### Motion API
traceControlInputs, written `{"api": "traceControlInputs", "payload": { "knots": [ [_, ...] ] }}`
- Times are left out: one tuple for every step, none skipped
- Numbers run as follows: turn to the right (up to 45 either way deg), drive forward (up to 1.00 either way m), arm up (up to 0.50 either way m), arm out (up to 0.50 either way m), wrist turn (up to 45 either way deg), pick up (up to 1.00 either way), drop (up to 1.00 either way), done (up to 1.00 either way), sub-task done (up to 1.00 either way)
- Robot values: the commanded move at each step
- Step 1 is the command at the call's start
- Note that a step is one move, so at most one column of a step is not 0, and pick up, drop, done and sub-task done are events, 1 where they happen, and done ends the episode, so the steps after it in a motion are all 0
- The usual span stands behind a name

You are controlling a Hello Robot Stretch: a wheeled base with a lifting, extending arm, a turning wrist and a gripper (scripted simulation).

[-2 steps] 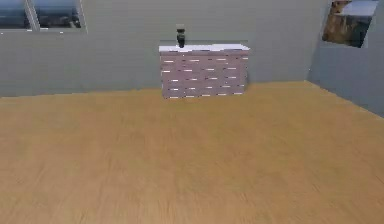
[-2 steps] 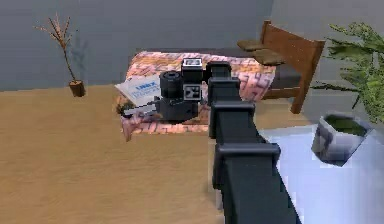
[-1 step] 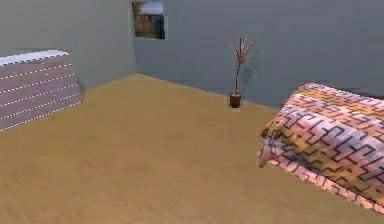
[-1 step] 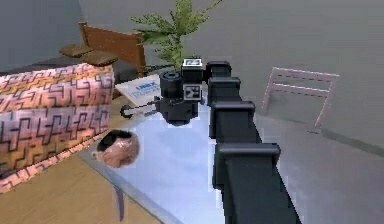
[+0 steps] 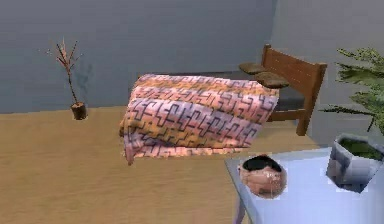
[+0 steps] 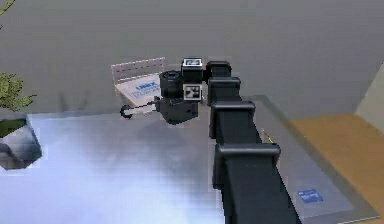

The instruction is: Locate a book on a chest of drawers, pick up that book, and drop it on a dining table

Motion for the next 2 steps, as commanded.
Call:
{"api": "traceControlInputs", "payload": {
  "knots": [
    [45.0, 0.0, 0.0, 0.0, 0.0, 0.0, 0.0, 0.0, 0.0],
    [15.0, 0.0, 0.0, 0.0, 0.0, 0.0, 0.0, 0.0, 0.0]
  ]
}}
